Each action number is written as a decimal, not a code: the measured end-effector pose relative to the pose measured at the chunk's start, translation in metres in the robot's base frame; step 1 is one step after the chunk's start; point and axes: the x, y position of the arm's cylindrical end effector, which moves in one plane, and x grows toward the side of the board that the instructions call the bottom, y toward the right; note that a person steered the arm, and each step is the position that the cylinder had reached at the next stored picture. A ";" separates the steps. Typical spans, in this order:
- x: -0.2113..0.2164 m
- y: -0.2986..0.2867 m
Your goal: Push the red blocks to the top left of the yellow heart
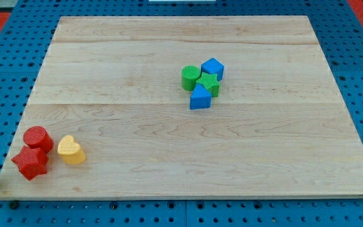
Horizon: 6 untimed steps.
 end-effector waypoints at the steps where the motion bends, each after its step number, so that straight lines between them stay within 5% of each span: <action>1: 0.002 0.034; 3: -0.048 0.063; 4: -0.046 0.066; 5: -0.046 0.003; 6: -0.014 0.036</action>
